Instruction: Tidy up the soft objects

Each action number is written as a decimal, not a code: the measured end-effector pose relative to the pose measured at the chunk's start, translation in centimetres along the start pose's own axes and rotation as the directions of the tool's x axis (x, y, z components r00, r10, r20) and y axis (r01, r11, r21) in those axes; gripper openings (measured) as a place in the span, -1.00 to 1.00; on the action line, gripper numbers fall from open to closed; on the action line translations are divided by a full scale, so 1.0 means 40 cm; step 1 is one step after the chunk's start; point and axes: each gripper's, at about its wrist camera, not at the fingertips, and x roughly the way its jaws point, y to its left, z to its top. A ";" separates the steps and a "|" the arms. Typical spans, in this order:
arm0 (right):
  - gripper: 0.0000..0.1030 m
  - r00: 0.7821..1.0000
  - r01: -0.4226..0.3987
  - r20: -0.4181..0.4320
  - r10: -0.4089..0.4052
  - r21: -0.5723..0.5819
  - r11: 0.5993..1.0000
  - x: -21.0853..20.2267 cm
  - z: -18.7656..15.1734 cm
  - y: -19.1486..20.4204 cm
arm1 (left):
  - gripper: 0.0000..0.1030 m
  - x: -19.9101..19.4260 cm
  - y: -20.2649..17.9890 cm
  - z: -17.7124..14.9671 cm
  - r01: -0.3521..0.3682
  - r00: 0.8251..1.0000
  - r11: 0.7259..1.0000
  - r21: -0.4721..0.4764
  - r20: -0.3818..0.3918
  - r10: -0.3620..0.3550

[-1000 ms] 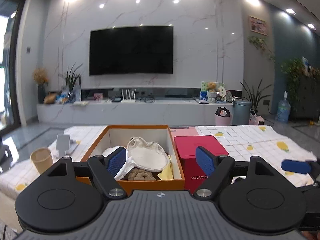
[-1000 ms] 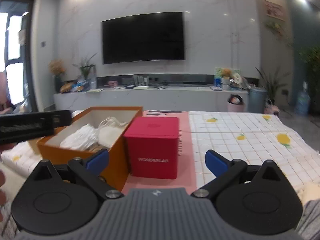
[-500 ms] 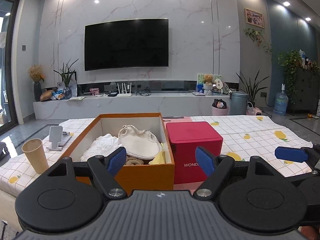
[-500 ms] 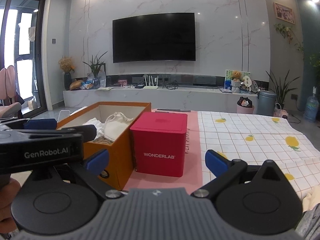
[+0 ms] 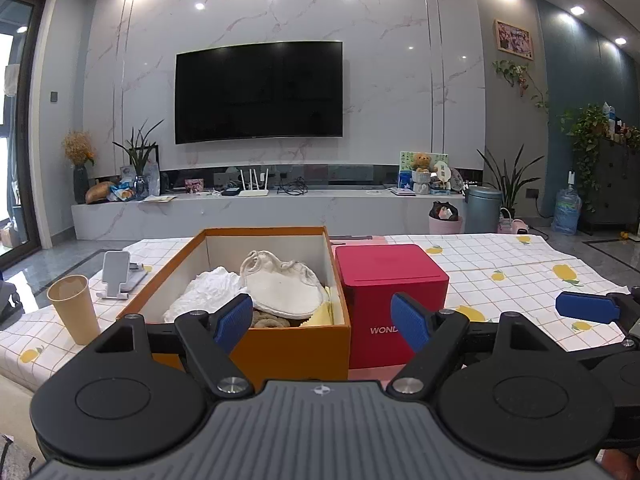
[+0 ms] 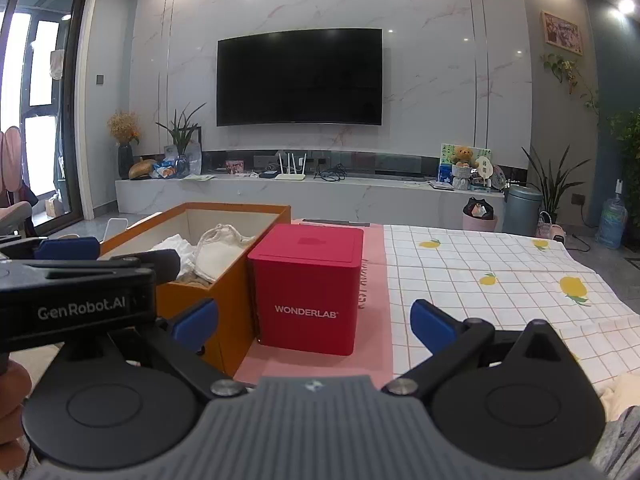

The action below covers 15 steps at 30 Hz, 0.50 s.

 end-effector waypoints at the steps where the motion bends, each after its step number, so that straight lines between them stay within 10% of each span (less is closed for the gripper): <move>1: 0.95 1.000 0.003 -0.001 -0.003 -0.001 1.000 0.002 0.003 0.001 | 0.79 0.000 -0.001 0.000 -0.003 1.000 1.000 0.001 0.001 0.003; 15: 0.95 1.000 0.020 -0.005 -0.020 -0.010 1.000 0.009 -0.003 0.005 | 0.79 0.000 -0.003 -0.003 -0.005 1.000 1.000 -0.002 -0.005 0.005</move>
